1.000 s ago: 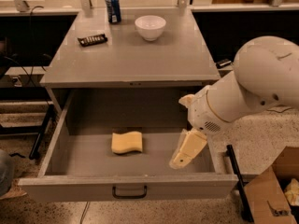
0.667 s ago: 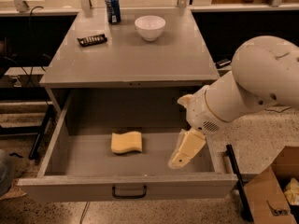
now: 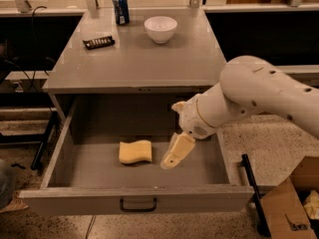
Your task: Pick sponge from top drawer and place on counter
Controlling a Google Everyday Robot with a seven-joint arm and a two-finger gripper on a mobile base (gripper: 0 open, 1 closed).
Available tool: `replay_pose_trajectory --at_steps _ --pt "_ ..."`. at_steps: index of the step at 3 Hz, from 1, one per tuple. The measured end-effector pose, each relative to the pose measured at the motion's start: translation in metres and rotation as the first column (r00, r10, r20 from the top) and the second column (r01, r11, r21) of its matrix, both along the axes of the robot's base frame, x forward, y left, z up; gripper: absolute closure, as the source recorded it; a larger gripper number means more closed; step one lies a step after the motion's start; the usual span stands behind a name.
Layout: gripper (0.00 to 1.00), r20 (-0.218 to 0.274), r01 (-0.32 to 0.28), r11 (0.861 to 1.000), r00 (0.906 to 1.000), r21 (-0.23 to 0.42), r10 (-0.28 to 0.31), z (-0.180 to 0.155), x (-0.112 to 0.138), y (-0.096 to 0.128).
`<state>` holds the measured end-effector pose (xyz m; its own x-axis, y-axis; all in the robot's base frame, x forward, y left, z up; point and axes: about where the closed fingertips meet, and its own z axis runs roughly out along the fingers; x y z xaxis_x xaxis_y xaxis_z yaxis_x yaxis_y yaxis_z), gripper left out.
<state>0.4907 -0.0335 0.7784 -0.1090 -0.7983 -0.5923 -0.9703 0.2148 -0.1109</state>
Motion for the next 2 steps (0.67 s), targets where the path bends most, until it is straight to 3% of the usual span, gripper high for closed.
replay_pose_trajectory --at_steps 2 --pt "0.00 0.037 -0.013 0.997 0.9993 0.074 0.010 -0.050 0.054 0.056"
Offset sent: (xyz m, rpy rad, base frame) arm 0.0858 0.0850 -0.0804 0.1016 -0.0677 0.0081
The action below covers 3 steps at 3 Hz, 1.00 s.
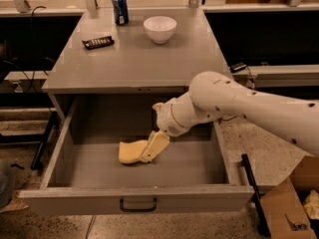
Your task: Pick sponge from top drawer and place on counter
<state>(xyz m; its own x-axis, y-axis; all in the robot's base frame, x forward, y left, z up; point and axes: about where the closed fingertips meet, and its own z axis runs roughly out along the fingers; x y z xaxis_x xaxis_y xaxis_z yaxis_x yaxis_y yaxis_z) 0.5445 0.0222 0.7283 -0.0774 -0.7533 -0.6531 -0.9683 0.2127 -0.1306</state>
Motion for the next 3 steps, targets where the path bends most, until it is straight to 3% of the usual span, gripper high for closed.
replay_pose_trajectory --at_steps 1,3 --pt "0.00 0.003 -0.010 1.000 0.9999 0.009 0.010 -0.032 0.015 0.015" --pt "0.00 -0.054 -0.036 0.999 0.9978 0.039 0.038 -0.087 0.022 0.026"
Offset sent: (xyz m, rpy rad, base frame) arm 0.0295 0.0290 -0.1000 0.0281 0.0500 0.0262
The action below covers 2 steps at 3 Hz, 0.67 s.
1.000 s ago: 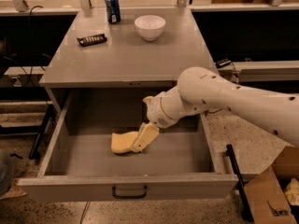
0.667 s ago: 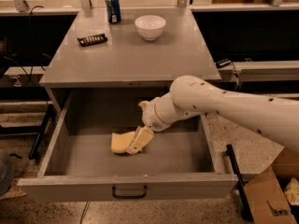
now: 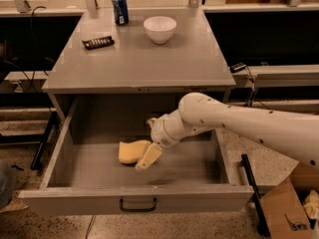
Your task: Pick sponge from top drawer and place on counter
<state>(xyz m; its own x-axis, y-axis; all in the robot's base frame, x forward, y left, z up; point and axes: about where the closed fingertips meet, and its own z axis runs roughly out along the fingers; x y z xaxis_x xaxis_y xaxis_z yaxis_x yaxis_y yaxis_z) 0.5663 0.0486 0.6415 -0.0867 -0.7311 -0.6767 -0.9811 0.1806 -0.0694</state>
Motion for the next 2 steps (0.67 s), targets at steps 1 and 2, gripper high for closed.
replay_pose_trajectory --at_steps 1,2 --pt "0.00 -0.033 -0.023 1.000 0.9992 0.011 0.023 -0.018 -0.002 0.002" --pt "0.18 -0.053 -0.044 0.999 0.9976 0.012 0.045 -0.030 -0.005 0.006"
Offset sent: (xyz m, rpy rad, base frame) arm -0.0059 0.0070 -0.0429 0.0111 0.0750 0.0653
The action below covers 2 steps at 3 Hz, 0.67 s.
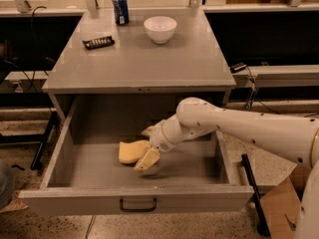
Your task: Pick sponge from top drawer and place on counter
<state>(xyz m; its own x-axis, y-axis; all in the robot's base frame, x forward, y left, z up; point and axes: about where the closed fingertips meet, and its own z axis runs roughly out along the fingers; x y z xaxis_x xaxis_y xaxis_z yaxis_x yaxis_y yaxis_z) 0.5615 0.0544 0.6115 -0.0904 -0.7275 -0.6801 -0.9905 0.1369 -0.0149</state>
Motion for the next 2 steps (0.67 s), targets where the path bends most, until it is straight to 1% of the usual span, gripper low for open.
replay_pose_trajectory --at_steps 1,2 --pt "0.42 -0.014 -0.010 1.000 0.9998 0.010 0.010 -0.0056 -0.0019 0.0016" --pt "0.65 -0.011 -0.014 0.999 0.9998 0.043 0.014 0.0018 -0.0019 -0.0005"
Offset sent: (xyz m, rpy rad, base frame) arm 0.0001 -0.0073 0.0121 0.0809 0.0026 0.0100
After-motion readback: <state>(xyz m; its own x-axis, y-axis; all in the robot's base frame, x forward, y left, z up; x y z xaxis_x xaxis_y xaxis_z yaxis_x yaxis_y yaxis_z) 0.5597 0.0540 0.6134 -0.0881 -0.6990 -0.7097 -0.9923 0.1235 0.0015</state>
